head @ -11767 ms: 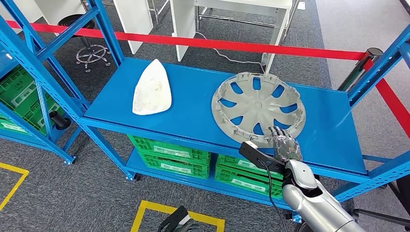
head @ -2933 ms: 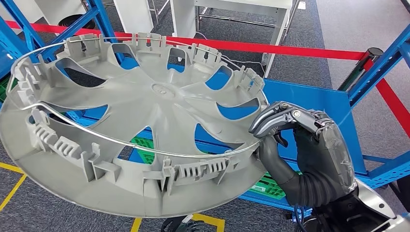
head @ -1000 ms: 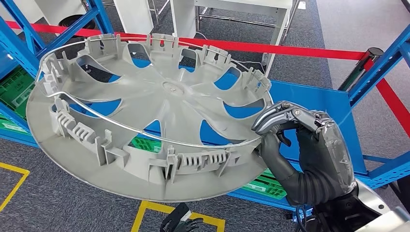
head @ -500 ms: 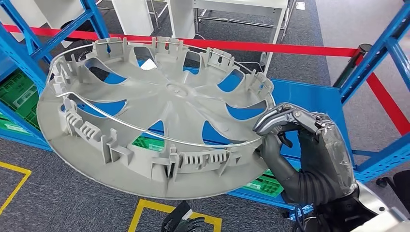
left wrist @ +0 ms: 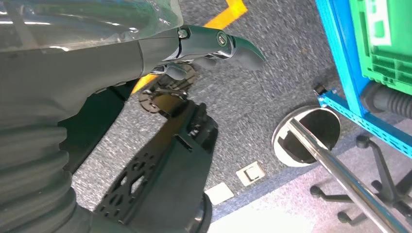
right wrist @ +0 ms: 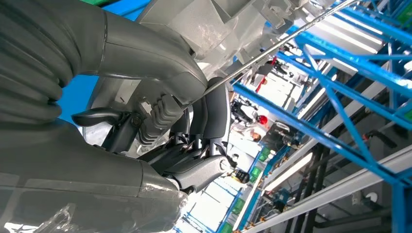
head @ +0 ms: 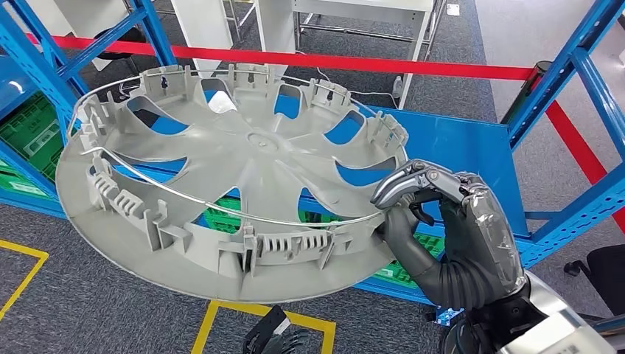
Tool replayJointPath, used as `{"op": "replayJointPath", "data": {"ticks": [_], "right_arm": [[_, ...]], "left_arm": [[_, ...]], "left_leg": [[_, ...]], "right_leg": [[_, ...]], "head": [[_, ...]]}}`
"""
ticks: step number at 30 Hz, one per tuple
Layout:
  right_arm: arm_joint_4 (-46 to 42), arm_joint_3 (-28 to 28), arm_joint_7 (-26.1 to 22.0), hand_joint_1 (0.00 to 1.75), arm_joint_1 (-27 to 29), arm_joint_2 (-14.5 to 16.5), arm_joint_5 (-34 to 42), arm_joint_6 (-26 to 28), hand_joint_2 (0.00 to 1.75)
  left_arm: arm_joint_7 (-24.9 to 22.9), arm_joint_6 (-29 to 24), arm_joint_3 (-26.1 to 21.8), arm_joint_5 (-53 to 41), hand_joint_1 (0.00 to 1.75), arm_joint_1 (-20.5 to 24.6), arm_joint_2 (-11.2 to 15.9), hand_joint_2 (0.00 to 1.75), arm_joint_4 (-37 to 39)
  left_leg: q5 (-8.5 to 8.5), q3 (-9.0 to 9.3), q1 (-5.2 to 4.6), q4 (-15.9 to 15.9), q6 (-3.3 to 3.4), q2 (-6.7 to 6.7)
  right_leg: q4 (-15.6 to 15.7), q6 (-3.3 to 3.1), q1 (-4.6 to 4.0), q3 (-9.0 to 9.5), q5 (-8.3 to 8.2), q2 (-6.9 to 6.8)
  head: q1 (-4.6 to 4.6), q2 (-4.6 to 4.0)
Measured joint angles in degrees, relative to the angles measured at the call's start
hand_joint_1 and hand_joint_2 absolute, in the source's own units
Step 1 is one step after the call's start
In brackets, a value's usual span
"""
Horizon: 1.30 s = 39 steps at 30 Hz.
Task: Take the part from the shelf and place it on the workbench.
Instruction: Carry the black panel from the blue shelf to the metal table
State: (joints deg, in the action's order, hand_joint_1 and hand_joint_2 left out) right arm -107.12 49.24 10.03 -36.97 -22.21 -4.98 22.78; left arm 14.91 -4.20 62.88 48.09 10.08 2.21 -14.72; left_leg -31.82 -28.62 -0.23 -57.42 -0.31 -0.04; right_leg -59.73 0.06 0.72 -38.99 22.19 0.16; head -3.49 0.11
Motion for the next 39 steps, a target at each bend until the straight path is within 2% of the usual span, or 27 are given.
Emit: {"op": "replayJointPath", "data": {"ticks": [1, 2, 3, 5, 6, 7, 8, 9, 11, 12, 13, 15, 17, 19, 21, 22, 23, 24, 27, 28, 32, 33, 34, 36, 37, 38, 39], "right_arm": [[0.03, 0.02, 0.0, 1.75, 0.02, -0.02, 0.0, 0.0, 1.75], [0.05, 0.01, 0.01, 1.75, 0.03, -0.03, 0.0, 0.0, 1.75], [0.08, 0.01, 0.01, 1.75, 0.03, -0.05, 0.0, 0.0, 1.75], [0.18, 0.04, 0.02, 1.75, 0.12, -0.06, 0.0, 0.0, 1.75], [0.24, 0.08, 0.03, 1.75, 0.2, -0.07, 0.0, -0.01, 1.75], [0.3, 0.1, 0.04, 1.75, 0.3, -0.08, 0.0, -0.01, 1.75], [0.35, 0.13, 0.07, 1.75, 0.35, -0.09, 0.0, -0.03, 1.75], [0.39, 0.13, 0.09, 1.75, 0.39, -0.11, 0.0, -0.04, 1.75], [0.42, 0.12, 0.11, 1.75, 0.37, -0.14, 0.0, -0.07, 1.75], [0.44, 0.1, 0.11, 1.75, 0.35, -0.15, 0.0, -0.08, 1.75], [0.45, 0.1, 0.12, 1.75, 0.34, -0.17, 0.0, -0.09, 1.75], [0.48, 0.1, 0.13, 1.75, 0.37, -0.21, 0.0, -0.15, 1.75], [0.55, 0.13, 0.16, 1.75, 0.38, -0.23, 0.0, -0.21, 1.75], [0.62, 0.14, 0.17, 1.75, 0.33, -0.22, 0.0, -0.22, 1.75], [0.7, 0.24, 0.16, 1.75, 0.31, -0.2, 0.01, -0.25, 1.75], [0.77, 0.36, 0.16, 1.75, 0.32, -0.2, 0.08, -0.29, 1.75], [0.85, 0.49, 0.16, 1.75, 0.32, -0.19, 0.15, -0.34, 1.75], [0.92, 0.61, 0.17, 1.75, 0.32, -0.19, 0.23, -0.39, 1.75], [1.02, 0.73, 0.16, 1.75, 0.27, -0.19, 0.31, -0.48, 1.75], [1.06, 0.75, 0.16, 1.75, 0.23, -0.17, 0.31, -0.48, 1.75], [1.3, 0.86, 0.15, 1.75, 0.15, -0.13, 0.31, -0.48, 1.75], [1.39, 0.86, 0.15, 1.75, 0.12, -0.13, 0.37, -0.48, 1.75], [1.52, 0.87, 0.14, 1.75, 0.07, -0.14, 0.42, -0.46, 1.75], [1.9, 0.93, 0.12, 1.75, 0.05, -0.15, 0.6, -0.4, 1.75], [2.09, 0.98, 0.11, 1.75, 0.09, -0.15, 0.63, -0.36, 1.75], [2.29, 1.01, 0.11, 1.75, 0.16, -0.15, 0.66, -0.29, 1.75], [2.46, 1.03, 0.11, 1.75, 0.2, -0.15, 0.64, -0.22, 1.75]], "left_arm": [[0.0, 0.01, 0.0, 0.03, 0.0, -0.03, 0.0, 1.75, 0.0], [0.0, 0.02, 0.0, 0.05, 0.0, -0.03, -0.01, 1.75, -0.01], [0.0, 0.04, 0.0, 0.08, 0.0, -0.02, -0.05, 1.75, -0.01], [0.0, 0.07, 0.0, 0.11, 0.0, -0.05, -0.11, 1.75, -0.02], [0.0, 0.07, 0.0, 0.11, 0.0, -0.1, -0.15, 1.75, -0.02], [0.0, 0.07, 0.0, 0.12, 0.0, -0.13, -0.17, 1.75, -0.02], [-0.01, 0.08, 0.0, 0.13, 0.0, -0.15, -0.2, 1.75, -0.02], [-0.01, 0.09, 0.0, 0.13, 0.0, -0.17, -0.25, 1.75, -0.02], [-0.03, 0.12, 0.0, 0.13, 0.0, -0.15, -0.33, 1.75, -0.02], [-0.09, 0.15, 0.0, 0.11, 0.0, -0.12, -0.36, 1.75, -0.02], [-0.17, 0.21, 0.0, 0.08, 0.0, -0.11, -0.38, 1.75, -0.02], [-0.32, 0.33, 0.01, -0.01, 0.0, -0.14, -0.43, 1.75, -0.01], [-0.35, 0.39, 0.02, -0.05, 0.0, -0.16, -0.46, 1.75, -0.01], [-0.35, 0.39, 0.02, -0.05, 0.0, -0.14, -0.46, 1.75, -0.01], [-0.38, 0.39, 0.02, -0.05, 0.0, -0.14, -0.46, 1.75, 0.0], [-0.41, 0.39, 0.02, -0.05, 0.0, -0.14, -0.46, 1.75, 0.01], [-0.44, 0.39, 0.02, -0.05, 0.0, -0.14, -0.46, 1.75, 0.01], [-0.48, 0.39, 0.02, -0.05, 0.0, -0.11, -0.45, 1.75, 0.01], [-0.49, 0.39, 0.02, -0.05, 0.0, 0.11, -0.44, 1.75, 0.0], [-0.49, 0.39, 0.01, -0.05, 0.0, 0.16, -0.44, 1.75, -0.01], [-0.52, 0.4, 0.01, -0.05, 0.0, 0.16, -0.43, 1.75, -0.01], [-0.55, 0.41, 0.01, -0.06, 0.0, 0.23, -0.46, 1.75, -0.02], [-0.58, 0.43, 0.0, -0.07, 0.0, 0.3, -0.5, 1.75, -0.02], [-0.72, 0.45, 0.0, -0.13, 0.0, 0.38, -0.51, 1.75, -0.02], [-0.79, 0.45, 0.0, -0.16, 0.0, 0.39, -0.51, 1.75, -0.02], [-0.86, 0.46, 0.0, -0.19, 0.0, 0.41, -0.51, 1.75, -0.02], [-0.92, 0.46, 0.01, -0.2, 0.0, 0.42, -0.5, 1.75, -0.02]], "left_leg": [[0.61, -0.12, 0.03, 0.31, 0.24, 0.04], [1.29, -0.36, 0.16, 0.66, 0.51, 0.11], [1.98, -0.72, 0.34, 0.98, 0.72, 0.21], [2.84, -1.67, 0.49, 0.99, 1.01, 0.39], [3.13, -2.23, 0.49, 0.8, 1.04, 0.44], [3.33, -2.8, 0.5, 0.53, 1.04, 0.48], [3.48, -3.37, 0.52, 0.19, 1.0, 0.49], [3.55, -3.87, 0.56, -0.22, 0.94, 0.49], [3.55, -4.76, 0.52, -1.16, 0.62, 0.48], [3.61, -5.24, 0.43, -1.6, 0.35, 0.47], [3.71, -5.67, 0.35, -1.92, 0.02, 0.47], [4.12, -6.21, 0.3, -2.12, -0.68, 0.45], [3.39, -6.47, 0.36, -2.62, -1.3, 0.37], [-0.19, -7.77, 0.49, -6.72, -1.87, 0.29], [-4.49, -9.84, 0.64, -13.75, -2.28, 0.28], [-5.55, -10.29, 0.68, -16.1, -2.36, 0.28], [-5.56, -9.81, 0.7, -16.45, -2.35, 0.28], [-4.61, -8.23, 0.71, -14.53, -2.23, 0.27], [-0.94, -1.1, 0.57, -2.91, -1.47, 0.18], [-0.44, 0.0, 0.42, -0.76, -1.19, 0.15], [1.37, -0.72, 0.04, 0.28, 0.2, 0.23], [2.11, -1.23, 0.15, 0.53, 0.51, 0.31], [2.85, -1.87, 0.31, 0.75, 0.76, 0.4], [3.96, -3.39, 0.31, 0.66, 1.12, 0.49], [4.43, -4.21, 0.25, 0.51, 1.22, 0.51], [4.88, -5.02, 0.17, 0.32, 1.25, 0.53], [5.3, -5.83, 0.1, 0.08, 1.25, 0.53]], "right_leg": [[0.05, 0.34, 0.09, -0.12, 0.0, -0.02], [-0.59, 0.61, 0.11, -0.49, 0.76, -0.01], [-2.37, 0.87, 0.12, -1.23, 2.36, 0.02], [-8.94, 1.24, 0.21, -3.41, 7.09, 0.02], [-12.28, 1.42, 0.25, -4.27, 8.87, 0.02], [-14.19, 1.55, 0.27, -4.39, 9.69, 0.01], [-14.13, 1.61, 0.28, -3.57, 9.51, 0.01], [-11.94, 1.61, 0.29, -1.74, 8.45, 0.0], [-4.89, 1.37, 0.22, 2.75, 6.37, -0.02], [-2.38, 1.05, 0.13, 4.09, 5.87, 0.01], [-1.15, 0.69, 0.02, 4.56, 5.8, 0.06], [-1.0, -0.13, -0.1, 4.1, 5.57, 0.14], [-0.64, -0.95, 0.11, 3.85, 4.94, -0.03], [-0.31, -1.62, 0.3, 3.46, 4.22, -0.26], [-0.31, -1.84, 0.24, 2.7, 3.56, -0.35], [-0.34, -1.84, 0.2, 2.26, 3.21, -0.37], [-0.36, -1.8, 0.18, 1.78, 2.82, -0.38], [-0.38, -1.72, 0.17, 1.31, 2.42, -0.35], [-0.38, -1.1, 0.07, 0.32, 1.24, -0.26], [-0.31, -0.76, 0.06, 0.18, 0.85, -0.27], [0.54, 0.76, 0.34, -0.12, -0.52, -0.37], [-0.08, 1.04, 0.35, -0.53, 0.51, -0.34], [-1.9, 1.23, 0.34, -1.24, 2.61, -0.31], [-8.6, 1.39, 0.33, -2.96, 8.22, -0.28], [-11.85, 1.4, 0.32, -3.41, 9.9, -0.28], [-13.73, 1.34, 0.3, -3.18, 10.33, -0.27], [-13.62, 1.21, 0.27, -2.01, 9.67, -0.27]], "head": [[0.03, 0.0], [0.17, -0.01], [0.43, -0.01], [1.04, -0.02], [1.24, -0.02], [1.36, -0.02], [1.44, -0.02], [1.51, -0.02], [1.67, -0.02], [1.7, -0.01], [1.67, -0.01], [1.54, -0.01], [1.4, -0.02], [0.97, -0.02], [0.56, -0.02], [0.48, -0.02], [0.42, -0.01], [0.34, -0.01], [0.07, 0.0], [0.04, 0.0], [0.13, -0.01], [0.27, -0.01], [0.52, -0.01], [1.13, -0.02], [1.34, -0.02], [1.46, -0.02], [1.53, -0.02]]}}
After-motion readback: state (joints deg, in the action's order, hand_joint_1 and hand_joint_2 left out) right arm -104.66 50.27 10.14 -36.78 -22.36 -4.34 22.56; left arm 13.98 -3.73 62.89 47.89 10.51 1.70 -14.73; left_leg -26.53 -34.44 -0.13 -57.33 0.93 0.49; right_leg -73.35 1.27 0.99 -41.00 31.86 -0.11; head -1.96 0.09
